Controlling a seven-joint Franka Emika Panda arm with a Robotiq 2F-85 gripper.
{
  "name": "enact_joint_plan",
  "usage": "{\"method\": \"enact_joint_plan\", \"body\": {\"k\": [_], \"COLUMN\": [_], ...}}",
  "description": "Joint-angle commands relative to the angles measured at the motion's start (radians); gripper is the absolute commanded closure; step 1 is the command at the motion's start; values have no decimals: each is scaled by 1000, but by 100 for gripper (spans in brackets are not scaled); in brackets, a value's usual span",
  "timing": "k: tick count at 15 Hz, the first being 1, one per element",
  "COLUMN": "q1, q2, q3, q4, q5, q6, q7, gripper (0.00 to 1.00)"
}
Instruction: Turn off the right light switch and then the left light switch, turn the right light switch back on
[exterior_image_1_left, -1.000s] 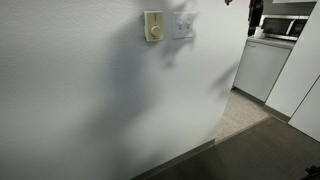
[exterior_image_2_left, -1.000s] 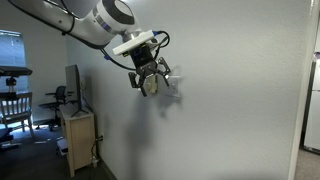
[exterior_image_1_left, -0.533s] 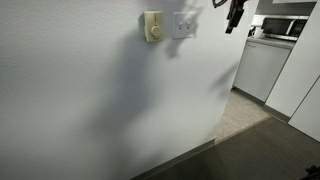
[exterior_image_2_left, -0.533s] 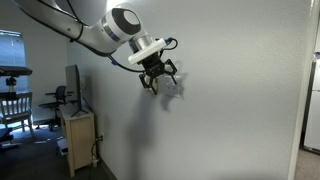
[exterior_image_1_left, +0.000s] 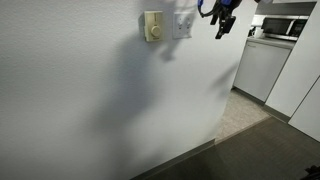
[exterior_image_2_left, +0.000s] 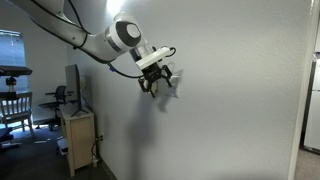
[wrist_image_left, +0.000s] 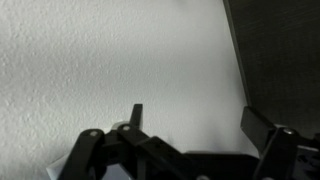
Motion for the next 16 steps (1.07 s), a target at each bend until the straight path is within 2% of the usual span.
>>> {"method": "enact_joint_plan", "body": {"k": [1,5,8,12,16], "q1": [4,-4,-18,-42,-50], "q2": [27,59,99,139,152], "q3": [12,12,13,25,22], "q4": [29,37,55,97,155], "q5": [-66,-32,40,166,213], "q6": [45,199,299,299,264], "q7": [-132,-251,-327,-468,-544], "gripper": [0,0,0,0,0]}}
